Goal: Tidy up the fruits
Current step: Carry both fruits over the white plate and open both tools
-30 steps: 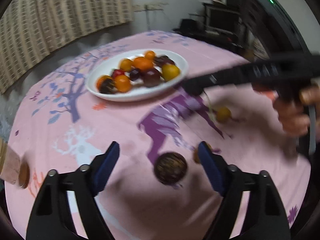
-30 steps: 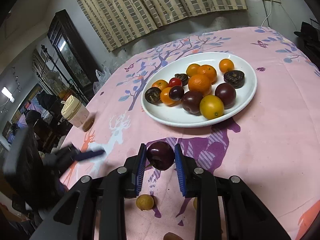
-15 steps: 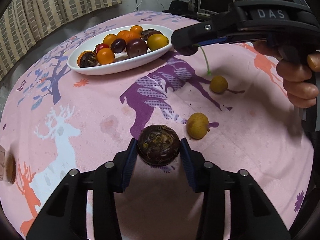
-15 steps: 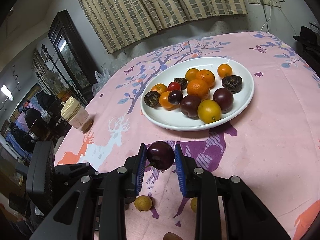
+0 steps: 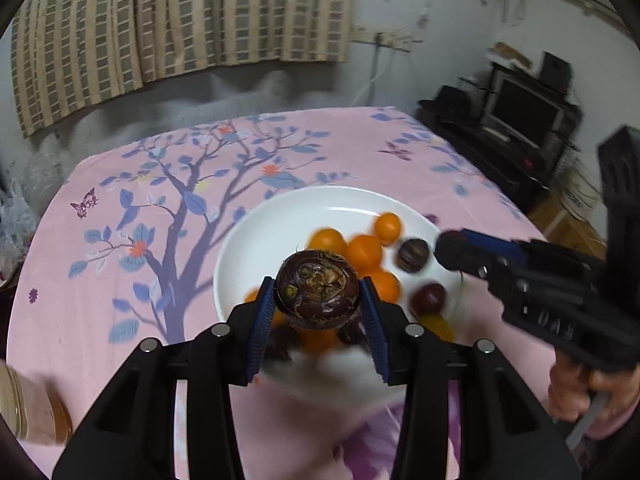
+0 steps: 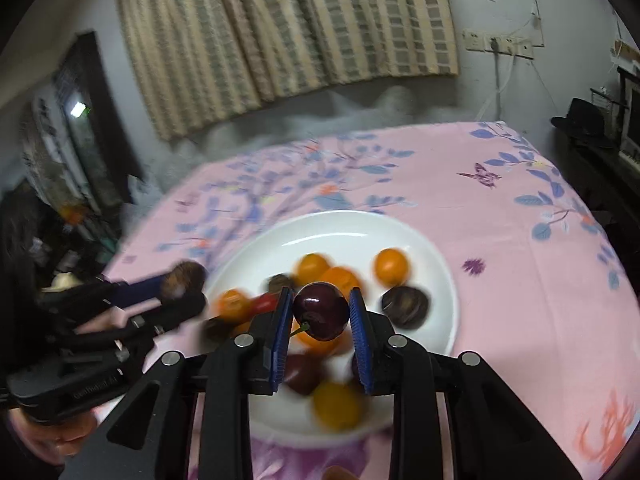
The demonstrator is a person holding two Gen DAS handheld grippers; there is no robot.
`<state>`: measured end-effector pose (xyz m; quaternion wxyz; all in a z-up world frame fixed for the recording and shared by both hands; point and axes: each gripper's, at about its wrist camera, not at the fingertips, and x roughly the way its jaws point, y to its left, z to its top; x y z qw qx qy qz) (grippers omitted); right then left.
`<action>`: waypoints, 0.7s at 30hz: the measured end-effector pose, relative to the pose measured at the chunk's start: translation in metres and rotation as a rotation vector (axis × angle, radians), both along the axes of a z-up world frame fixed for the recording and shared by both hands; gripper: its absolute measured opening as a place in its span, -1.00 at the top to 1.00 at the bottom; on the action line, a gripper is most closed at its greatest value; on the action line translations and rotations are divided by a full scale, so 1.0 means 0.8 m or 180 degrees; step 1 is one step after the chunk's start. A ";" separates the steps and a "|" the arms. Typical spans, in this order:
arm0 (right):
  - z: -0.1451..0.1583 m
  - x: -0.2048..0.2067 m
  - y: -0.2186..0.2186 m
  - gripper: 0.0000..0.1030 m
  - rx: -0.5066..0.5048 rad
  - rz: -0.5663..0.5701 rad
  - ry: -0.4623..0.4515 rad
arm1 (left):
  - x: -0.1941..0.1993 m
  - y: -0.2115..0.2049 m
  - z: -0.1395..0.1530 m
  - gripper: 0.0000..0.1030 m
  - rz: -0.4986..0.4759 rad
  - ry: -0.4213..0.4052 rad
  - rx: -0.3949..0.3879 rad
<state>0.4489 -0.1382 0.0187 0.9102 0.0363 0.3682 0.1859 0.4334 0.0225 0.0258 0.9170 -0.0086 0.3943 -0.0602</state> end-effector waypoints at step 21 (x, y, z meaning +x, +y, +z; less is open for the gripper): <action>-0.039 0.041 0.001 -0.20 -0.0143 -0.0094 0.0258 | 0.043 0.012 -0.025 -0.80 0.0394 -0.0025 0.0124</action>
